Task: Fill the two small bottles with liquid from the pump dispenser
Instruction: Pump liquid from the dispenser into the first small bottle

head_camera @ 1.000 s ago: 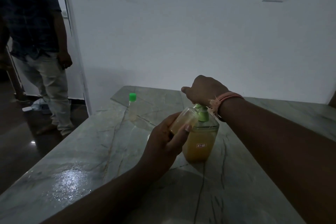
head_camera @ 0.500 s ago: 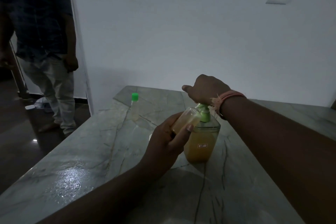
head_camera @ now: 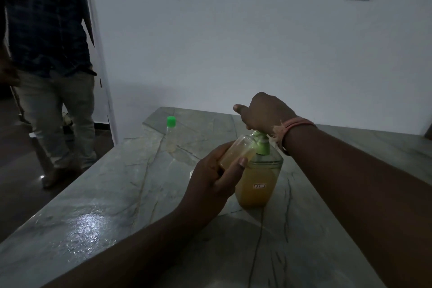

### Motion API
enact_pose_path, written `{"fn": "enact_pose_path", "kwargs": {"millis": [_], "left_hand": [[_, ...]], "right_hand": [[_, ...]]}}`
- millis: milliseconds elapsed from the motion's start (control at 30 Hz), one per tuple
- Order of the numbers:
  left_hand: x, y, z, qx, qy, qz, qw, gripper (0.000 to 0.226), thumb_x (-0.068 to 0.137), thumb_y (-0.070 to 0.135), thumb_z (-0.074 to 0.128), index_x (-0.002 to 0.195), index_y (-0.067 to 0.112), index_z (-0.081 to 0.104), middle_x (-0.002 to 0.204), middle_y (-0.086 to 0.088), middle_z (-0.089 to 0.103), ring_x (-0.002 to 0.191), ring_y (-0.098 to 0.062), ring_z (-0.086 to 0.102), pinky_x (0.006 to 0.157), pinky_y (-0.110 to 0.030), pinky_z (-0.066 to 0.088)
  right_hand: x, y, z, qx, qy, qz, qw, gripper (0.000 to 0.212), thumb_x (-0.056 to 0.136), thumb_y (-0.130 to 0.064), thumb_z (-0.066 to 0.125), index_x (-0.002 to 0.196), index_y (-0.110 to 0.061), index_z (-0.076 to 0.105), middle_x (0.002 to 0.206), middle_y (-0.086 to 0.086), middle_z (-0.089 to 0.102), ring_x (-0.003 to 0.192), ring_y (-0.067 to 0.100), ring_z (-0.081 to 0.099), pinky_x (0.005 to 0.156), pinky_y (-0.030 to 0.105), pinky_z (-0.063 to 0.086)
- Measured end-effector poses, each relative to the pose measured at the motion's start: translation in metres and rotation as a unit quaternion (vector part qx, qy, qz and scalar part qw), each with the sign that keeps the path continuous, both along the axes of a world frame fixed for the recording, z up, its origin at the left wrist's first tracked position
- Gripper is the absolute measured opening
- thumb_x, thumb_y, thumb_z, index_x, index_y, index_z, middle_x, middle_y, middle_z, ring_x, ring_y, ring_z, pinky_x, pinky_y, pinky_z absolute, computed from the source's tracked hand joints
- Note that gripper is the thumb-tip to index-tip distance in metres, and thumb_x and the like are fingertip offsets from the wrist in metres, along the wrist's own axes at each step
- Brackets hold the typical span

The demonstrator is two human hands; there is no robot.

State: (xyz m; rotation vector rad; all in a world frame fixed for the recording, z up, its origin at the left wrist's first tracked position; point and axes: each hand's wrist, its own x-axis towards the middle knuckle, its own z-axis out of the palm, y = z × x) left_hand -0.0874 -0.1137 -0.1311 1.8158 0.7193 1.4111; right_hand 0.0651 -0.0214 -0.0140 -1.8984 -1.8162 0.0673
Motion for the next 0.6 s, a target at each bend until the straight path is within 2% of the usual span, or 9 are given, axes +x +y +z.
{"fn": "enact_pose_path", "kwargs": {"millis": [133,233,367,600], "left_hand": [[-0.0006,0.0013,-0.0009,0.004,0.008,0.008,1.000,0.034,0.092,0.052,0.052,0.123,0.037,0.057,0.079,0.008,0.065,0.058,-0.009,0.059,0.050,-0.019,0.046],[-0.0012,0.0010,-0.0020,-0.001,0.009,0.006,1.000,0.028,0.097,0.044,0.054,0.124,0.035,0.057,0.079,0.008,0.065,0.058,-0.008,0.058,0.050,-0.019,0.046],[-0.0026,-0.0027,0.0011,0.006,0.025,0.011,1.000,0.019,0.101,0.035,0.054,0.119,0.044,0.055,0.081,0.008,0.066,0.058,-0.007,0.059,0.050,-0.017,0.047],[-0.0029,-0.0002,-0.0013,0.004,0.009,-0.005,1.000,0.033,0.095,0.048,0.052,0.124,0.034,0.058,0.079,0.008,0.064,0.059,-0.006,0.057,0.050,-0.020,0.045]], "right_hand": [[0.0024,0.0018,-0.0101,0.016,0.041,-0.011,0.999,0.051,0.092,-0.057,0.050,0.085,-0.011,0.071,0.090,0.009,0.074,0.085,0.029,0.067,0.079,0.035,0.050],[0.0027,0.0003,-0.0104,0.008,0.036,-0.012,0.999,0.050,0.091,-0.056,0.050,0.082,-0.011,0.070,0.091,0.009,0.074,0.085,0.030,0.068,0.083,0.037,0.051],[0.0031,-0.0023,-0.0032,-0.020,0.019,0.001,1.000,0.052,0.093,-0.057,0.048,0.086,-0.010,0.070,0.096,0.009,0.074,0.088,0.029,0.067,0.080,0.034,0.049],[-0.0017,-0.0029,-0.0080,0.016,0.038,-0.021,0.999,0.052,0.090,-0.059,0.048,0.088,-0.012,0.070,0.094,0.009,0.074,0.088,0.031,0.069,0.089,0.042,0.053]]}}
